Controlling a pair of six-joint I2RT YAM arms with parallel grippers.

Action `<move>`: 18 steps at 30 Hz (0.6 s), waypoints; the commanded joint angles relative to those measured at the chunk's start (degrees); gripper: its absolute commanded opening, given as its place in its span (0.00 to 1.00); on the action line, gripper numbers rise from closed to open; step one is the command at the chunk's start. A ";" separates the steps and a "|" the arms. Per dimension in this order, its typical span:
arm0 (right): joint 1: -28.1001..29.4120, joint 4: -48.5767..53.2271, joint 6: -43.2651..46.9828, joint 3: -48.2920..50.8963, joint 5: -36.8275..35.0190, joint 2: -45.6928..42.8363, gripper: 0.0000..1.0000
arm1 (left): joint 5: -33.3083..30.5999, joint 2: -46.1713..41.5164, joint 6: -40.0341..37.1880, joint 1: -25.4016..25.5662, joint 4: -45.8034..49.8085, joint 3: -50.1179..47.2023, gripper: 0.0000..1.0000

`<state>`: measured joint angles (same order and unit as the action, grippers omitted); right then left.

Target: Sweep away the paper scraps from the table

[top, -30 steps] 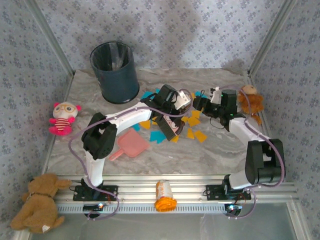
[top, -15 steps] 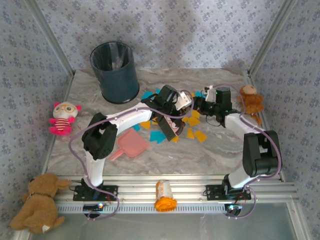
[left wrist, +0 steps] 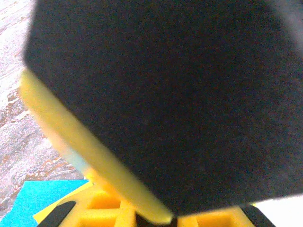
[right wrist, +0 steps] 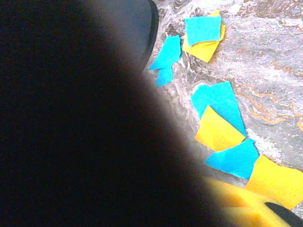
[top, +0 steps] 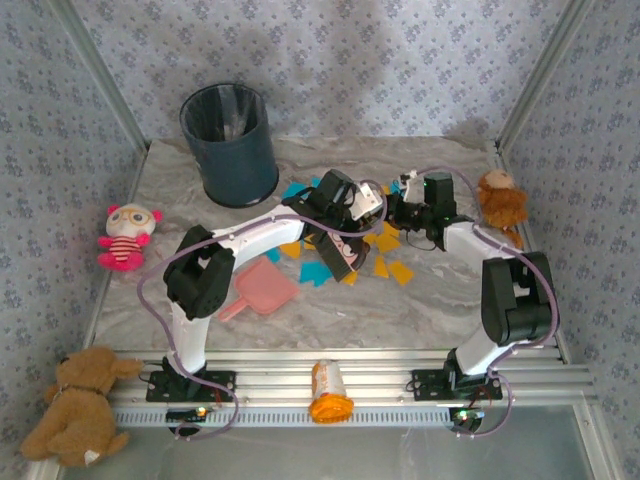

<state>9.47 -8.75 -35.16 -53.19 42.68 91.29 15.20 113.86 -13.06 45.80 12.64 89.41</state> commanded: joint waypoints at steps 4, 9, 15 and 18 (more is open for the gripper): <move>0.74 -0.98 -0.46 -0.54 -1.04 0.28 0.28 | 1.80 -3.21 -1.52 0.54 -2.28 0.35 0.21; 0.14 -3.43 -3.80 0.62 -3.75 -0.80 0.16 | 2.73 -4.44 -2.32 0.65 -2.42 -1.02 0.40; -1.89 -5.70 -7.10 2.37 -6.88 -3.62 0.08 | 1.13 -10.50 -4.67 0.72 -3.93 -7.22 0.55; -3.21 -5.40 -7.85 3.27 -8.32 -5.63 0.06 | -0.62 -13.85 -7.25 0.65 0.70 -9.03 0.56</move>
<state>7.62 -11.88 -40.34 -50.57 36.49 89.80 15.62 104.79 -16.53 46.28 10.61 81.21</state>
